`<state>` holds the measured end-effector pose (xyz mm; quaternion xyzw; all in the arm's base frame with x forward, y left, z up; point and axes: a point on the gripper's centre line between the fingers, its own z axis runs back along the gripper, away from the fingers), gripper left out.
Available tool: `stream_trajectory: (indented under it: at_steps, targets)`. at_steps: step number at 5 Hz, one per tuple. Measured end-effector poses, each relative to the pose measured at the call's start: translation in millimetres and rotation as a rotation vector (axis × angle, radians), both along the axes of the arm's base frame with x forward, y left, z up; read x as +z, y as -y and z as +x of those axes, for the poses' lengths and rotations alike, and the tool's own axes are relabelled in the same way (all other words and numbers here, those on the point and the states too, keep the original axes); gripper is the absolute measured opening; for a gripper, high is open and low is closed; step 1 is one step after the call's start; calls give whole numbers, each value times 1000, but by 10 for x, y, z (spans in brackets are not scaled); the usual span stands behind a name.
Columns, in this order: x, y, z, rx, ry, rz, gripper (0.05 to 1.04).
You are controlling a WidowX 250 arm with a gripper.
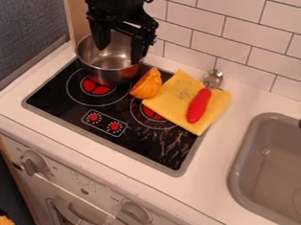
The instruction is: Grab the red metal spoon and put it on the left side of the oven top
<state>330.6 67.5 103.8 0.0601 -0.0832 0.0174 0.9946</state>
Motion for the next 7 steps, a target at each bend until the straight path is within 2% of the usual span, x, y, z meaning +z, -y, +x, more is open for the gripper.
stream_trajectory:
  at_steps: [1, 2, 4, 6, 7]
  targets:
    - [-105, 14, -4, 10, -30, -12, 1001]
    - [-74, 431, 70, -54, -29, -44, 1001]
    - [-100, 1065, 323, -139, -2, -72, 1001]
    - [-639, 1083, 426, -110, -109, -104, 1001]
    - [-719, 1091, 468, -106, -122, -112, 1001]
